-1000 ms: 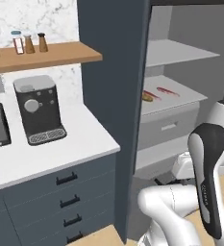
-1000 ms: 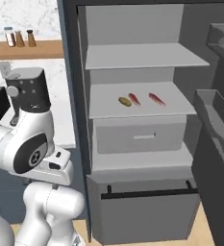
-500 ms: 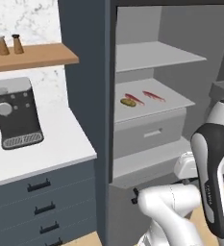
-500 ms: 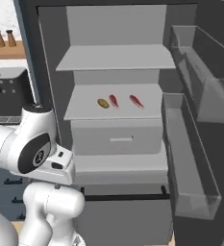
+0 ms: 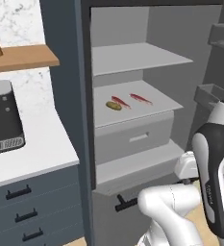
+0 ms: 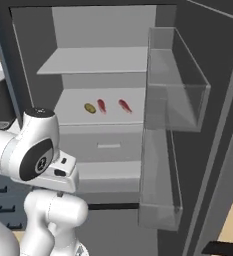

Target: Place one potato and one steak in each tupperware on the nearby counter, to pack two identical lunches.

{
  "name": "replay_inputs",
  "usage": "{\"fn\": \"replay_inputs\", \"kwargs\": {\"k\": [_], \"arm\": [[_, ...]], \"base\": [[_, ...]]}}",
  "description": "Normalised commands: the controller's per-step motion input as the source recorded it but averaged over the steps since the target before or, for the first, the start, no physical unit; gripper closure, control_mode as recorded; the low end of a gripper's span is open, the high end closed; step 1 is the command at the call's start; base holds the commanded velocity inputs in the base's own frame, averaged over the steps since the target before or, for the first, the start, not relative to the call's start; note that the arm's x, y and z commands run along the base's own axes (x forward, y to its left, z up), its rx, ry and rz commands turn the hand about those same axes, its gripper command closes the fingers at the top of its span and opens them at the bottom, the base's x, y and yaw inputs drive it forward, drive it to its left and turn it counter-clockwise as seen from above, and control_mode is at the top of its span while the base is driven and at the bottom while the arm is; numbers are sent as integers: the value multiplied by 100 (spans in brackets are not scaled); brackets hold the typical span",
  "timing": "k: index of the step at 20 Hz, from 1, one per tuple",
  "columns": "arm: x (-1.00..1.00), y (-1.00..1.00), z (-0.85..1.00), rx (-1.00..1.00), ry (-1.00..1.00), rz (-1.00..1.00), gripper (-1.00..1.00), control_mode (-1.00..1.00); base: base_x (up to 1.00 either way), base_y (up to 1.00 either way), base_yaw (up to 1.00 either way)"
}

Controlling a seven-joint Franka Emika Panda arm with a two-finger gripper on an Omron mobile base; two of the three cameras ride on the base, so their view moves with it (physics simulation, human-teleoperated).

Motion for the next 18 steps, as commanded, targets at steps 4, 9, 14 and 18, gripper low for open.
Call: {"fn": "replay_inputs", "kwargs": {"k": [4, 9, 14, 18], "arm": [[0, 0, 0, 0, 0, 0, -100, 100], [0, 0, 0, 0, 0, 0, -100, 100], [0, 0, 0, 0, 0, 0, -100, 100], [0, 0, 0, 0, 0, 0, -100, 100]], "base": [[73, -7, 5], [68, -9, 2], [3, -9, 5], [4, -62, 0]]}}
